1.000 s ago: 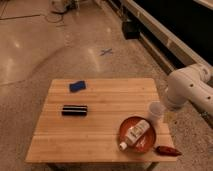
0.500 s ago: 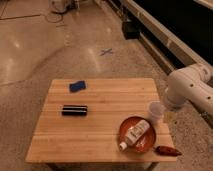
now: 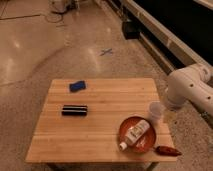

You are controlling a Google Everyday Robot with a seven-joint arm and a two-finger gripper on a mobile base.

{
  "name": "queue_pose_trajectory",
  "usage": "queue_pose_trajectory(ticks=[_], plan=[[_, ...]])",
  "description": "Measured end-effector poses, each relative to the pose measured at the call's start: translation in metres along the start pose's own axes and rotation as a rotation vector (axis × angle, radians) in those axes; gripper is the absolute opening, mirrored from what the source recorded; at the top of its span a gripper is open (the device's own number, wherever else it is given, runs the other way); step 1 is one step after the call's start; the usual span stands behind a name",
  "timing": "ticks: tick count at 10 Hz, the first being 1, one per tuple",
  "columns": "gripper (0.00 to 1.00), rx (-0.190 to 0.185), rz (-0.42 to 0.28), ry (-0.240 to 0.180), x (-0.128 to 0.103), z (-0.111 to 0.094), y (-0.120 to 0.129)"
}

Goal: Move the arm in a circular motion

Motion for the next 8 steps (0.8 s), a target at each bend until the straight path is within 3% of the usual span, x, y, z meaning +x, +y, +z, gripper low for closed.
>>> queue_pose_trajectory(ticks=[1,4,8], plan=[[0.65,0.000,0.001,0.000,0.000,0.000,-0.001],[0.65,-0.009,-0.061,0.008,-0.028,0.003,-0.023],[0.65,-0.009,-0.192,0.007,-0.106,-0.006,-0.055]])
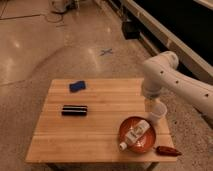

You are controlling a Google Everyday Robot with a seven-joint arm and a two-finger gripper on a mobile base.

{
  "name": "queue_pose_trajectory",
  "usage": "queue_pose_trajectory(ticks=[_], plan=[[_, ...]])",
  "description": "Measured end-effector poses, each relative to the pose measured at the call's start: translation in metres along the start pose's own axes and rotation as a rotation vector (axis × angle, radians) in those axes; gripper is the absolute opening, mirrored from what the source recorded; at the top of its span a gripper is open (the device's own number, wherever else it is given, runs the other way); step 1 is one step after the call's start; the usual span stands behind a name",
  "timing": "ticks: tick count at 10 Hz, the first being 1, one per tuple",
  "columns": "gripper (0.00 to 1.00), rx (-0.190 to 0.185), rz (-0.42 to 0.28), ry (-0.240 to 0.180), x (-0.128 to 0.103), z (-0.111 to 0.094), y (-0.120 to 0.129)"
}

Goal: Move the arm in a circular motion

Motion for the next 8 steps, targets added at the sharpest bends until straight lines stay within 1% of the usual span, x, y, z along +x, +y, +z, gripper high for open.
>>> queue_pose_trajectory(ticks=[2,3,4,6,8], plan=[[0.65,0.009,-0.092,0.013,-0.059,-0.006,-0.024],[0.65,0.011,-0.125,0.018,-0.081,-0.007,-0.030],[0.65,0.014,-0.171,0.022,-0.112,-0.009,-0.037],[0.65,0.020,-0.266,0.021,-0.170,-0.012,-0.040],[0.65,0.025,-0.363,0.015,-0.221,-0.015,-0.029]])
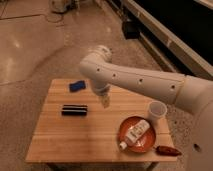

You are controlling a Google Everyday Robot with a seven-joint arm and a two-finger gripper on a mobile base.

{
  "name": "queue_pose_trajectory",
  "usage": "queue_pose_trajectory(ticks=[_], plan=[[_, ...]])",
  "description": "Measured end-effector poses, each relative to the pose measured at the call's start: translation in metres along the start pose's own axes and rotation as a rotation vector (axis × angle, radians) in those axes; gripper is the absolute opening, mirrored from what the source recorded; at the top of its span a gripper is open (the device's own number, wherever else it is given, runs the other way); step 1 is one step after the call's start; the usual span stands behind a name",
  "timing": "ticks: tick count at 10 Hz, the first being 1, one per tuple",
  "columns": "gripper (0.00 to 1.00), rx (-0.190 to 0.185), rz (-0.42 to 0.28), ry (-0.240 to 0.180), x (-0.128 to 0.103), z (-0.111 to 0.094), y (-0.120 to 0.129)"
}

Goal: Move the arm in a circular motion

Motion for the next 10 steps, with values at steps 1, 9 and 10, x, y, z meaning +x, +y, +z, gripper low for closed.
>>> queue_pose_trajectory(ticks=[1,9,10], plan=[[0.65,0.001,-0.053,-0.003,-0.026,-0.002,0.002],[0.65,-0.028,-0.390,-0.073,-0.092,-0.001,0.146],[0.65,-0.049,-0.379,-0.093,-0.076,0.005,0.167]])
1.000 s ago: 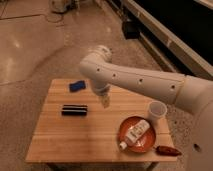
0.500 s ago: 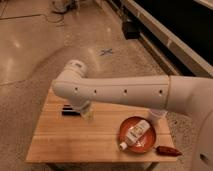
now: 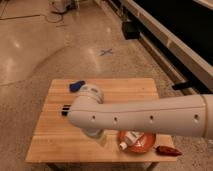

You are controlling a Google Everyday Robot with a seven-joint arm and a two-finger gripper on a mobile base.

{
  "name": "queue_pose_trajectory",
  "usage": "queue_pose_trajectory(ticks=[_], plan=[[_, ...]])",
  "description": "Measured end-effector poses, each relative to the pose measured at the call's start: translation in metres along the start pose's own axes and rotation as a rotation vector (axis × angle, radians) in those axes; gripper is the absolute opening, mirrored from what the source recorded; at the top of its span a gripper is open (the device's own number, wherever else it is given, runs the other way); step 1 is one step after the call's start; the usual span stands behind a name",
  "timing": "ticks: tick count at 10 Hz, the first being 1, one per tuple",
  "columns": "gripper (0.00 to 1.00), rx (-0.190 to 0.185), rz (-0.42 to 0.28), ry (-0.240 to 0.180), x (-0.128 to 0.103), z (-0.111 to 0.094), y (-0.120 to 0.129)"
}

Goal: Move the arm in a circular motion

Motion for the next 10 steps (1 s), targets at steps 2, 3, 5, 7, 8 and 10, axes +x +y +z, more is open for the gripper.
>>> queue_pose_trajectory(ticks=[2,3,5,7,8,10], plan=[[0.65,-0.018,0.051,-0.047,0.025,0.008,0.038],[0.65,-0.020,0.098,-0.068,0.048,0.011,0.061],[0.65,-0.017,0.164,-0.082,0.084,0.010,0.090],[0.65,-0.022,0.257,-0.095,0.133,0.008,0.124],[0.65,-0.026,0.305,-0.103,0.157,0.009,0.138],[0.65,-0.031,0.433,-0.107,0.212,0.010,0.163]])
